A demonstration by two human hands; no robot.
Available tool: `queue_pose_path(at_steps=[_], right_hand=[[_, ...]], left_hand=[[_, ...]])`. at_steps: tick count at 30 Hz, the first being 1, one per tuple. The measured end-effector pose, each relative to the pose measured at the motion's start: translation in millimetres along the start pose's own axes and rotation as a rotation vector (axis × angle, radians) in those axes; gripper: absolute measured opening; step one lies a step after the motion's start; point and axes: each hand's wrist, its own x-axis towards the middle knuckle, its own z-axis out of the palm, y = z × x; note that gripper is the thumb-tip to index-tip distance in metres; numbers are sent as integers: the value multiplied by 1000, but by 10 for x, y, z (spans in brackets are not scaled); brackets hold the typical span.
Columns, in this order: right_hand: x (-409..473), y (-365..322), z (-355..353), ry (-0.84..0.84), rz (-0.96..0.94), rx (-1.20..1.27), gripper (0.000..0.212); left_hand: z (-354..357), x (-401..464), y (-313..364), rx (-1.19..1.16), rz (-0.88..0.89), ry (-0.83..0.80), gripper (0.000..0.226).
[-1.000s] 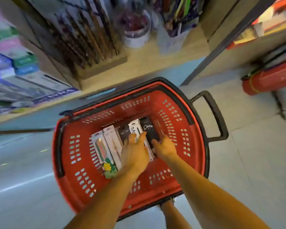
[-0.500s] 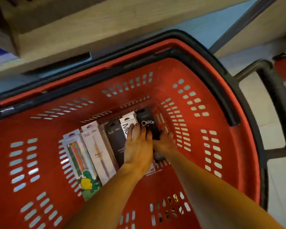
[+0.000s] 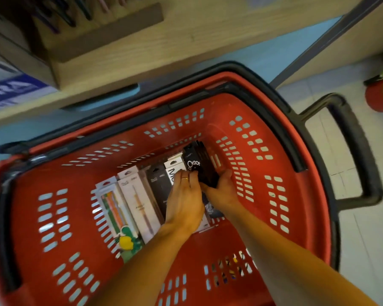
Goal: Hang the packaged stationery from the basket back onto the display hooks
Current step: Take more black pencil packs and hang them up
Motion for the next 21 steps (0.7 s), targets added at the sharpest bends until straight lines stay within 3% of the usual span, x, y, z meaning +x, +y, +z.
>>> queue_pose_path(at_steps=[2,5,11,16,21], right_hand=[[-368,-221,-163,-38,-29,73,82],[-1224,-692,-583,-111,-33,134,64],[-3525,-2086,-1690,-180,-116,371,40],[-5309,-3370,-2425,-162,-353,469,31],[-6927,-4479,-2744,-147,-674,513,31]], left_hand=[[-305,-213,65,-91,-48,52,56],[-991,-727,262,-360,-174,76,48],[-3010,-2164,892,-1016,-303,-181,51],[-4785,-3380,1477,-1351,-115,-309,50],[-6088,-4504,1797,-1598,188,-149,89]])
